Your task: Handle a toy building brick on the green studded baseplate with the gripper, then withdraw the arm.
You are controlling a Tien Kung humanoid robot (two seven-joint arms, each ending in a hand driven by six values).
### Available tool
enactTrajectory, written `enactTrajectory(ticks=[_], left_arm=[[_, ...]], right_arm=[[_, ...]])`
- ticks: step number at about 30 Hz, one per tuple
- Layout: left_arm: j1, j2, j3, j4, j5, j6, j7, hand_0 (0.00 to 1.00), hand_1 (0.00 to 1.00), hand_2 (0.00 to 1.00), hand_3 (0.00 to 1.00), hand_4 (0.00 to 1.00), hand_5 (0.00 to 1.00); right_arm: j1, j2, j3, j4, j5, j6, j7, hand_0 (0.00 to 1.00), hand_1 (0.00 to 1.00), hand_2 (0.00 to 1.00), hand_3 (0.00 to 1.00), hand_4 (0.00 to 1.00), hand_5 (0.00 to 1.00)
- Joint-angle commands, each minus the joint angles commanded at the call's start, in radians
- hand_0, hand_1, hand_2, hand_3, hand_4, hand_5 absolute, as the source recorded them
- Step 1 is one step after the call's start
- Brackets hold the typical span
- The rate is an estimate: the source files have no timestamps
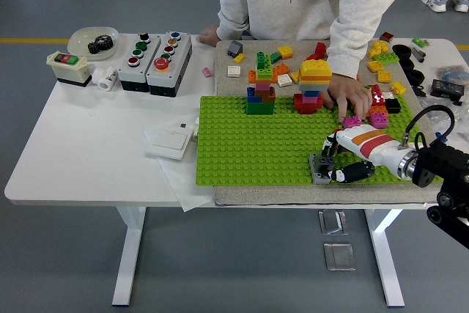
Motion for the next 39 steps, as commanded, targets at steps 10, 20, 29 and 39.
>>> enactTrajectory(ticks=[10,20,29,39], left_arm=[[-0.001,0.0,0.003,0.0,-0.004,0.0,-0.001,0.785,0.708,0.605,0.541,0.534,0.557],[0.0,0.0,-0.004,0.0,0.004,0.0,0.001,0.785,0.707,0.605,0.54,0.533,0.557],[0.001,0.0,0.002,0.0,-0.003,0.0,0.0,0.785,0.708,0.606,0.541,0.534,0.557],[0.002,0.0,0.005,0.0,-0.003,-0.001,0.0,0.786,0.708,0.607,0.541,0.534,0.558]], right_arm=[[0.003,0.001,0.001,0.01,-0.005,0.007,-0.001,0.503,0.549,0.575,0.539,0.728,0.39],[0.002,0.002,0.002,0.009,-0.009,0.015,-0.004,0.504,0.559,0.585,0.543,0.733,0.385],[0.0,0.003,0.006,0.011,-0.01,0.019,-0.003,0.519,0.594,0.64,0.566,0.754,0.38],[-0.003,0.004,0.011,0.013,-0.009,0.01,-0.002,0.521,0.607,0.662,0.594,0.77,0.378]])
